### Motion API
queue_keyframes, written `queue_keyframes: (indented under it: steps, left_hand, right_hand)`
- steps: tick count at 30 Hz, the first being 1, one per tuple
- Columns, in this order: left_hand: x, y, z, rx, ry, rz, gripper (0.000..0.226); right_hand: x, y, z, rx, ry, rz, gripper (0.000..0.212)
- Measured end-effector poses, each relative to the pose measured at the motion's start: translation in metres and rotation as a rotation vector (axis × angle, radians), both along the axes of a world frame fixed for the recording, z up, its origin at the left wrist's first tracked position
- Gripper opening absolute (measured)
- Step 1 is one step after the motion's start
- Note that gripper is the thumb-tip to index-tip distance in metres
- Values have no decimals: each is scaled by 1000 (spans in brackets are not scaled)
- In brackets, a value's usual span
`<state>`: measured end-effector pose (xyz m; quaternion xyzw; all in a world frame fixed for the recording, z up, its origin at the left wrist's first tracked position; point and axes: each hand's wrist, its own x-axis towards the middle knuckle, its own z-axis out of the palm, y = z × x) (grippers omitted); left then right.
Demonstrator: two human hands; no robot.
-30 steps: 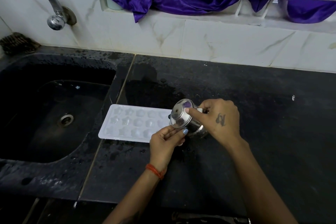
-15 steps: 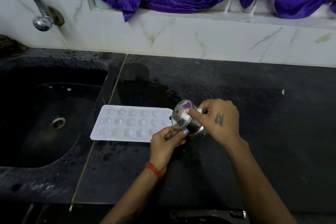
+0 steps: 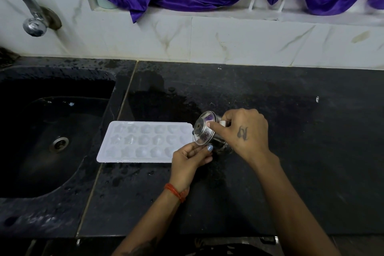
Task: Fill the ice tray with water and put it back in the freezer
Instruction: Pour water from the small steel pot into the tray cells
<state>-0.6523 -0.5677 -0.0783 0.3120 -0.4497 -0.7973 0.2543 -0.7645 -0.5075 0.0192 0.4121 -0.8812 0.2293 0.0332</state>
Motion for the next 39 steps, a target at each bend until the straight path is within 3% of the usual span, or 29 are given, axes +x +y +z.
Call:
queue_keyframes:
  steps: [12, 27, 39]
  left_hand:
    - [-2, 1, 2, -52, -25, 30, 17]
    - [28, -13, 22, -246, -108, 179, 24]
    - [94, -51, 21, -158, -57, 261, 36]
  right_hand:
    - [-8, 4, -6, -84, -93, -4, 46]
    - [9, -17, 4, -209, -290, 15, 33]
    - [72, -69, 7, -129, -268, 104, 37]
